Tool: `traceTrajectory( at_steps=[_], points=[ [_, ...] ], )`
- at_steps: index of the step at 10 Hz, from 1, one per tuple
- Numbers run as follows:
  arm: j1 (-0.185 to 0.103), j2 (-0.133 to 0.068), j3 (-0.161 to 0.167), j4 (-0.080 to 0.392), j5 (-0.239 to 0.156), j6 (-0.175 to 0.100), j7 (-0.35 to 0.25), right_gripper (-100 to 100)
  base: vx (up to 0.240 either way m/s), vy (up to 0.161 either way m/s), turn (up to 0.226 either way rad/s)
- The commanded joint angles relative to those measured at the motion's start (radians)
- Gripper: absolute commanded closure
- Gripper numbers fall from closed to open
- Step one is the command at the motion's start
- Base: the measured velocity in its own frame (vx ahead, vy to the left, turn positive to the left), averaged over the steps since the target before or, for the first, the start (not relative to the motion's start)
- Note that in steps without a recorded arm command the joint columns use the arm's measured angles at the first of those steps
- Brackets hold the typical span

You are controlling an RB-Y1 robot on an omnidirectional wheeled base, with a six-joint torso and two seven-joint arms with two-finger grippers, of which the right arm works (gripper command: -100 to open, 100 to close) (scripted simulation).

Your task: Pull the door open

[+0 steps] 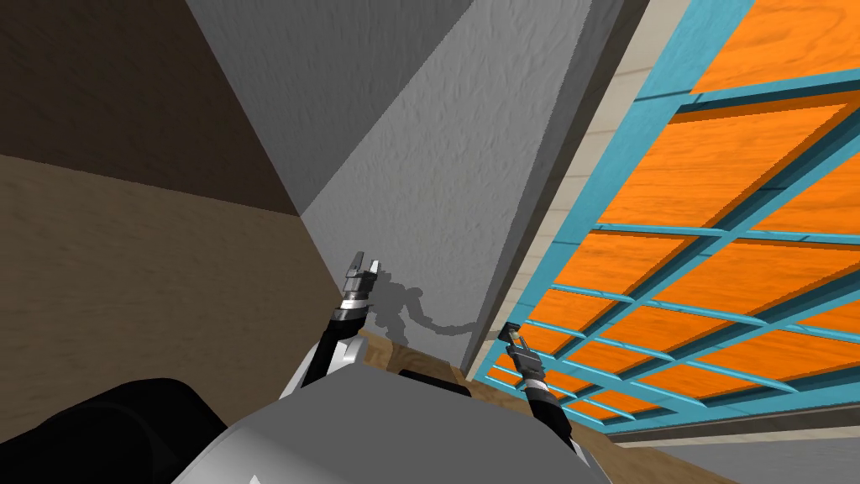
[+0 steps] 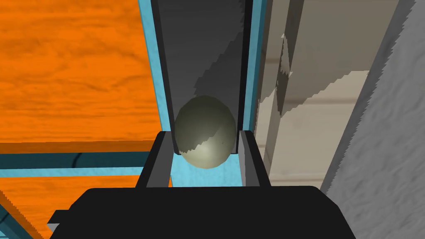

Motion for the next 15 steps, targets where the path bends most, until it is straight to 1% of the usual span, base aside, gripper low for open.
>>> traceTrajectory(
  at_steps=[1, 2, 5, 10, 11, 13, 14, 15],
  points=[
    [-0.001, 0.003, 0.002, 0.001, 0.001, 0.001, 0.0, 100, 0.0, 0.0, 0.0],
    [-0.001, -0.001, 0.004, 0.001, -0.008, 0.0, -0.034, 100, -0.013, -0.008, 0.018],
    [-0.002, -0.003, 0.01, 0.002, -0.022, 0.001, -0.085, 100, -0.021, -0.012, 0.029],
    [-0.006, -0.007, 0.028, 0.005, -0.061, 0.002, -0.222, 100, -0.027, -0.015, 0.044],
    [-0.006, -0.007, 0.028, 0.005, -0.061, 0.002, -0.228, 100, -0.02, -0.012, 0.025],
    [-0.007, -0.009, 0.038, 0.006, -0.082, 0.003, -0.291, 100, -0.028, -0.013, 0.05],
    [-0.007, -0.009, 0.038, 0.006, -0.082, 0.003, -0.299, 100, -0.025, -0.015, 0.023],
    [-0.008, -0.01, 0.042, 0.007, -0.093, 0.004, -0.335, 100, -0.024, -0.012, 0.041]
  ],
)
